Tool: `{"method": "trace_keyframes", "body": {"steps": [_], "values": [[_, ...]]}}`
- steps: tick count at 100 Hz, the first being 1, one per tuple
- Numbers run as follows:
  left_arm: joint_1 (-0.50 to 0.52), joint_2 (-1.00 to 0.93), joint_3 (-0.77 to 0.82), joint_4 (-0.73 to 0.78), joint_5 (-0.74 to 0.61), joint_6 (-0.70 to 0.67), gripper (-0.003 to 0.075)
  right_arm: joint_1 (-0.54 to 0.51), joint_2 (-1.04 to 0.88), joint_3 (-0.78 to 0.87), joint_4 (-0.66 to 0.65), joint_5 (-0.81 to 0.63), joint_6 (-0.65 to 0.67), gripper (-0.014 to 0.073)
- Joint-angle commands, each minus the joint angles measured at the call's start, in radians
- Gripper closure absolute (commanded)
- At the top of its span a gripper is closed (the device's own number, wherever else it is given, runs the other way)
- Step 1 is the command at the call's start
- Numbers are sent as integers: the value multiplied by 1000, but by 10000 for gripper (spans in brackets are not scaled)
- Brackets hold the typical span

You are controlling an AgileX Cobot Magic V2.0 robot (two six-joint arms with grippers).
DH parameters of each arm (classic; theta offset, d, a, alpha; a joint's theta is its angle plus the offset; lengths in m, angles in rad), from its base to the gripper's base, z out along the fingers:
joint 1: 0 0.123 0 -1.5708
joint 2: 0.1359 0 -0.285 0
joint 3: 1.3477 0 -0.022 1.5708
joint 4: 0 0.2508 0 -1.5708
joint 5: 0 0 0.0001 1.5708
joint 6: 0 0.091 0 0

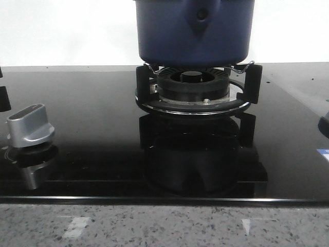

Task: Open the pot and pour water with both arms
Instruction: 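Grasp the purple lid knob with the left gripper and lift the lid, then reach the right gripper to the light blue bowl and grasp its rim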

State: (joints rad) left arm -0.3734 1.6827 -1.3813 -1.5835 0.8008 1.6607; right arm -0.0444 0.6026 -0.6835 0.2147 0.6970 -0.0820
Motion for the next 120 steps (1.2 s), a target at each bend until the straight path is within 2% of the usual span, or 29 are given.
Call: {"method": "trace_keyframes", "body": {"steps": [1,18,51,95,120], "values": [[-23,6,-88,-62,18,4,215,0,11,-37,-4,-57,-12,171],[-55,70,-153,-56,10,4,215,0,11,-37,-4,-54,-12,171],[-59,97,-155,-31,-4,4,225,0,11,-37,-4,-46,-12,171],[-58,97,-155,-11,-4,6,454,0,11,-37,-6,-43,-12,171],[-51,77,-155,-17,-3,6,475,0,11,-37,-8,-46,-12,171]]}}
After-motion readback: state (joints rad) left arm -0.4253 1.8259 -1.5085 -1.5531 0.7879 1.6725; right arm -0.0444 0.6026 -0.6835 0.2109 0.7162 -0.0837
